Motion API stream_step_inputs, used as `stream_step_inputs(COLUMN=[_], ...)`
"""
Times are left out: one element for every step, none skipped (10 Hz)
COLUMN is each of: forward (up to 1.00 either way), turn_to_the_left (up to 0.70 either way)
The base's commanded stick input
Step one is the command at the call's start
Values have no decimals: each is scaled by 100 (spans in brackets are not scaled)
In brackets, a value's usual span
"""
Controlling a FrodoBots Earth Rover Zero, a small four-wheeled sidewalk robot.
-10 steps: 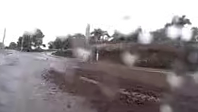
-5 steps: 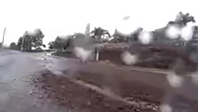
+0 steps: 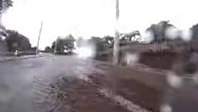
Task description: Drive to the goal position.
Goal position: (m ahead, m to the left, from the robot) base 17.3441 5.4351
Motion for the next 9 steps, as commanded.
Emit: stream_step_inputs(forward=[85, 85, 85, 85, 85, 85, 85, 85, 85], turn_to_the_left=[27, 27, 27, 27, 27, 27, 27, 27, 27])
